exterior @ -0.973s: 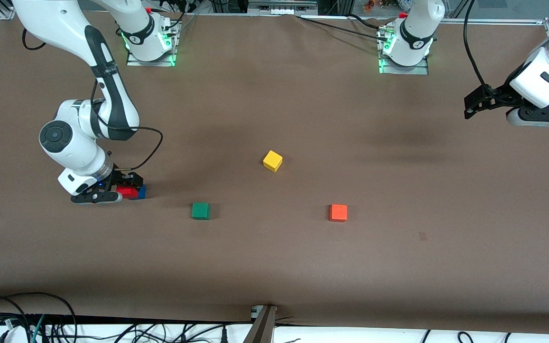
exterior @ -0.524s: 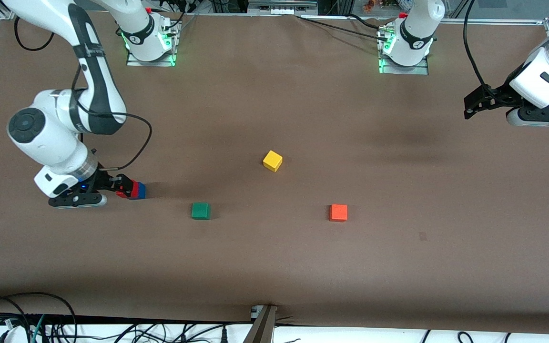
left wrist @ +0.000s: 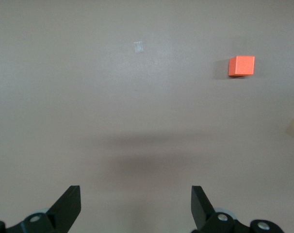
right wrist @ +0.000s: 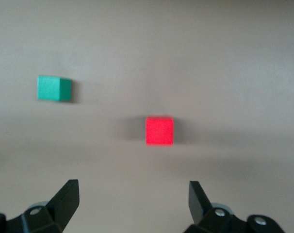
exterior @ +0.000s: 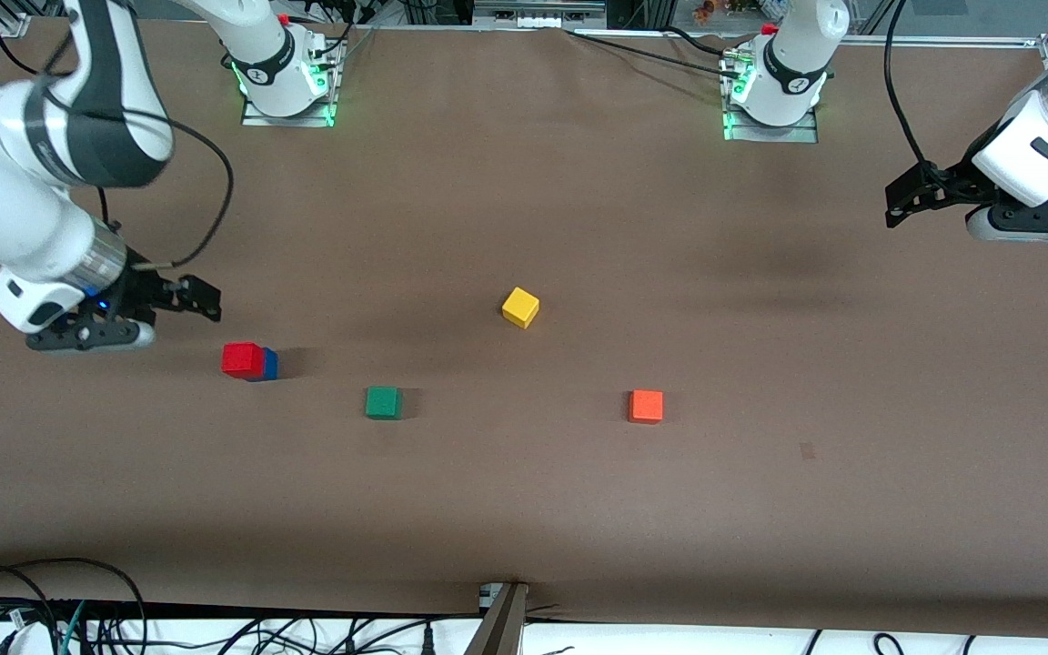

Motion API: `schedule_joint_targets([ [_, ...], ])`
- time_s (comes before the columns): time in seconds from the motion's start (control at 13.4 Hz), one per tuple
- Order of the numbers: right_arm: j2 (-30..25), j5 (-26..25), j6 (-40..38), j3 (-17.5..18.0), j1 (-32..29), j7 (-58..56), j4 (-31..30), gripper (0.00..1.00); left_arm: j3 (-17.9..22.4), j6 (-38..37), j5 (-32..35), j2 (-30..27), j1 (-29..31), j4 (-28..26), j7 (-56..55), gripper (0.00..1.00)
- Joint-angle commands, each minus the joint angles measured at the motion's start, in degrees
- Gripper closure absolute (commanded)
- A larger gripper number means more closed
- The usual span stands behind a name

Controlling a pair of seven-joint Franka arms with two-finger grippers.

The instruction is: Pass red block to right arm, stack on blue

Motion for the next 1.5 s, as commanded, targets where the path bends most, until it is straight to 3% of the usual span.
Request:
schedule_joint_targets([
  [0.0, -6.65, -1.5, -7.46, -0.08, -0.05, 0.98, -0.76, 0.0, -0.1, -0.27, 0.77, 0.66, -0.05, 1.32, 0.34, 0.0],
  [0.22, -7.81, -2.82, -14.4, 0.27, -1.79, 0.63, 2.82, 0.0, -0.1, -0.27, 0.77, 0.66, -0.05, 1.32, 0.34, 0.0],
  [0.37, -7.63, -3.52, -20.04, 4.03, -6.88, 0.19, 7.4, 0.0, -0.1, -0.27, 0.77, 0.57, -0.05, 1.32, 0.34, 0.0],
  [0.52, -8.07, -3.79, -21.45, 8.6, -11.81, -0.34, 7.51, 0.0, -0.19, -0.27, 0.77, 0.66, -0.05, 1.32, 0.34, 0.0],
  [0.6, -8.33, -3.79, -22.25, 9.23, -12.52, -0.34, 7.51, 0.0, -0.1, -0.27, 0.77, 0.57, -0.05, 1.32, 0.34, 0.0],
  [1.42, -8.07, -4.93, -23.92, 9.68, -12.09, -2.36, 10.14, 0.0, -0.1, -0.27, 0.77, 0.66, -0.05, 1.32, 0.43, 0.0],
])
